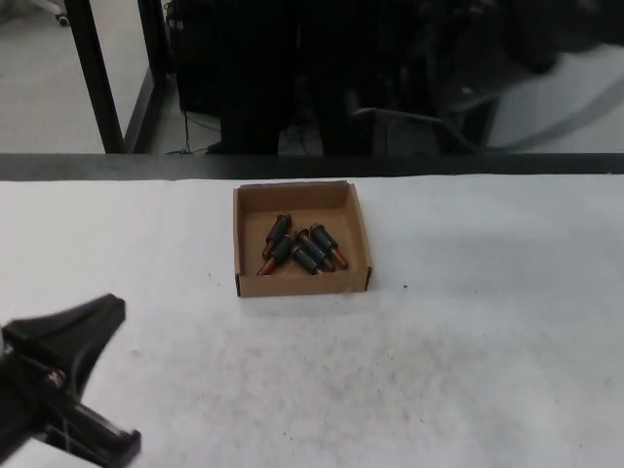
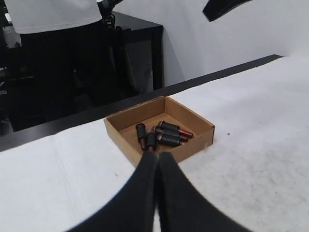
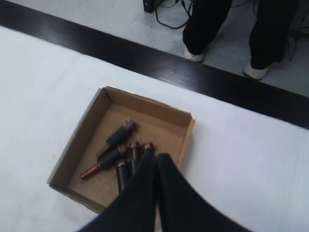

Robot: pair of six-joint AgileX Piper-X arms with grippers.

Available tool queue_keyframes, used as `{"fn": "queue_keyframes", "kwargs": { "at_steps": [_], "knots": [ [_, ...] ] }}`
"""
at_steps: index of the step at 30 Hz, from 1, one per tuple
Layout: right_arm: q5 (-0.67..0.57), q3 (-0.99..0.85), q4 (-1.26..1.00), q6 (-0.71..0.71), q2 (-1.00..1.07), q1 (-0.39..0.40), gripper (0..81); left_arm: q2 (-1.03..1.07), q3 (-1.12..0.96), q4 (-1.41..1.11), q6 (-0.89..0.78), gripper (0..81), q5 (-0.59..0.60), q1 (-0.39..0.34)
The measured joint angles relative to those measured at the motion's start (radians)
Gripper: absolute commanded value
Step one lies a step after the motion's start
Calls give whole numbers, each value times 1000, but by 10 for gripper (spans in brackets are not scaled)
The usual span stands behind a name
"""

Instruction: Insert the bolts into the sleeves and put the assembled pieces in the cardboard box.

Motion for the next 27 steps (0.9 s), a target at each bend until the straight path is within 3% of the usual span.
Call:
{"fn": "queue_keyframes", "kwargs": {
  "at_steps": [5, 9, 14, 21, 24, 27],
  "knots": [
    [45, 334, -213, -4, -253, 0, 3, 0, -16, 2, -9, 8, 102, 114],
    [68, 498, -312, -4, -398, 0, 3, -34, -21, 12, -67, 8, 183, 211],
    [115, 754, -399, -28, -723, 0, 3, -125, -59, 198, 11, 8, 215, 221],
    [178, 941, -404, -17, -1012, 0, 3, -374, -99, 474, -25, 8, 164, 221],
    [199, 1058, -312, 13, -1257, 0, 3, -473, -103, 530, -34, 8, 144, 221],
    [203, 1086, -262, 19, -1357, 0, 3, -537, -111, 592, -57, 8, 125, 221]
  ]
}}
